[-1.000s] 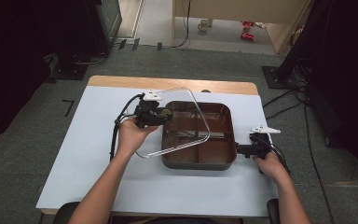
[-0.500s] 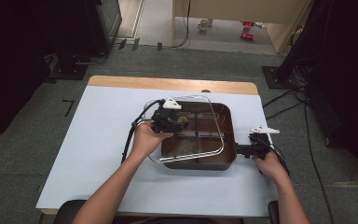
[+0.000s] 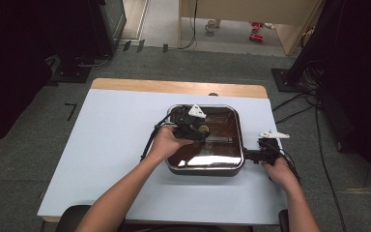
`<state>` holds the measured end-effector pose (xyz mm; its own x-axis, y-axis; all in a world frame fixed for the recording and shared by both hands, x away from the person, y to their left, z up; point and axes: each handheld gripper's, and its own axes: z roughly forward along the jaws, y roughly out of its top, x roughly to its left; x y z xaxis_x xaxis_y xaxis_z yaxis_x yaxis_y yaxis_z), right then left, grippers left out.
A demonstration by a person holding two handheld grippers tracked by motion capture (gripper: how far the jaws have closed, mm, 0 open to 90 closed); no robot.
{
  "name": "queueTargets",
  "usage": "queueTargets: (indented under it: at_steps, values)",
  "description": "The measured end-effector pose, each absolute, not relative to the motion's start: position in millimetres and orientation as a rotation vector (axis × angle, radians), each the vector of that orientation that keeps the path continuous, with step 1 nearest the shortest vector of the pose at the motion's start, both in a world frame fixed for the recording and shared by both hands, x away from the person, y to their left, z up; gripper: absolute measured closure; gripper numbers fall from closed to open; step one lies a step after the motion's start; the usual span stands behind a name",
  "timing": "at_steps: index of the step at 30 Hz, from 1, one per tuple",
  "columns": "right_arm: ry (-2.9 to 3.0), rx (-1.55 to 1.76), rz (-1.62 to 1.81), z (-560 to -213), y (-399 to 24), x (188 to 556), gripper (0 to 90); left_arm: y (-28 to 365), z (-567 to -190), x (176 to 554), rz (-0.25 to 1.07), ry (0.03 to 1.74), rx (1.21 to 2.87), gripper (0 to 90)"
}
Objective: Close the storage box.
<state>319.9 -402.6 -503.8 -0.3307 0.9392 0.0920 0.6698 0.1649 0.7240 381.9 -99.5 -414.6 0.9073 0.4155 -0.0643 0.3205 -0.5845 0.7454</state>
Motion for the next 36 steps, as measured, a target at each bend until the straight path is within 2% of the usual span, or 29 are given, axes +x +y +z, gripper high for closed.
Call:
queueTargets:
  at_steps: [18, 29, 32, 34, 36]
  values:
    - [2.071, 1.527, 0.972, -503.8, -402.6, 320.0, 8.2, -109.5, -420.7, 392.8, 0.133, 0.474, 2.268, 59.4]
    - [2.074, 1.526, 0.97, -503.8, -402.5, 319.9, 8.1, -108.5, -424.9, 396.0, 0.068, 0.497, 2.269, 59.0]
    - [2.074, 1.526, 0.97, -503.8, -402.5, 319.9, 8.1, -108.2, -425.8, 396.0, 0.07, 0.502, 2.261, 58.0]
    - [2.074, 1.525, 0.97, -503.8, -402.5, 319.9, 8.1, -106.5, -426.3, 396.9, 0.065, 0.519, 2.252, 51.5]
    - [2.072, 1.528, 0.971, -503.8, -402.3, 319.9, 8.1, -103.9, -426.3, 398.5, 0.054, 0.537, 2.245, 49.3]
